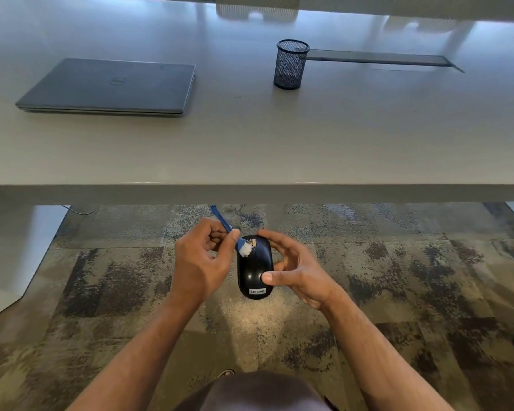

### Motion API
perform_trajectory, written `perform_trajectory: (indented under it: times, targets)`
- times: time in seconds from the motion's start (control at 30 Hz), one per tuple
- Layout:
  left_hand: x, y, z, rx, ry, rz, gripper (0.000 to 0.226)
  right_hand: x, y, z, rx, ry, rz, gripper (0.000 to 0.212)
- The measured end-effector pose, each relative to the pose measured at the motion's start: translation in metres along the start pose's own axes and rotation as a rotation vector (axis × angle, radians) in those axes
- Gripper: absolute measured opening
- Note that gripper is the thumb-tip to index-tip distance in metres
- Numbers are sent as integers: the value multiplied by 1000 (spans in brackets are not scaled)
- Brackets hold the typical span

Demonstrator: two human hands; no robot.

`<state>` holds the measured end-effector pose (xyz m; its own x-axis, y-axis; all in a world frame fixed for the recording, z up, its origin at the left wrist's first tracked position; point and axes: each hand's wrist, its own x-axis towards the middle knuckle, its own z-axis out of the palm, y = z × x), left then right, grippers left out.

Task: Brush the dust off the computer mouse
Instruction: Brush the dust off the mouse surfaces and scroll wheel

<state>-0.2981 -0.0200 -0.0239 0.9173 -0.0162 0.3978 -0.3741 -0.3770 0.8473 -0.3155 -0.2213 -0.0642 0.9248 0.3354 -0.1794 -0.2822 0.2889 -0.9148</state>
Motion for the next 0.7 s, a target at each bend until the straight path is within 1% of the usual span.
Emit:
perform_trajectory:
  times: [0.13, 0.23, 0.3, 0.4, 0.53, 0.6, 0.7]
  targets:
    - [4, -4, -2, -8, 61, -89, 16, 0, 1, 0, -2, -7, -2, 89]
    - [4, -2, -5, -89, 75, -117, 11, 0, 2, -2, 5, 3, -12, 90]
    - [3, 2, -6, -164, 48, -92, 9, 0, 2, -3, 6, 10, -18, 89]
    - [-2, 6, -7, -239, -48, -29, 13, 2, 3, -4, 13, 17, -19, 89]
    - [-6, 9, -6, -271, -141, 8, 11, 2, 0, 0, 12, 14, -27, 88]
    - [-6, 5, -5, -262, -140, 2, 11, 2, -2, 1, 11, 11, -31, 87]
    - [-3, -2, -4, -209, -97, -44, 12, 0, -2, 1, -4, 6, -34, 87]
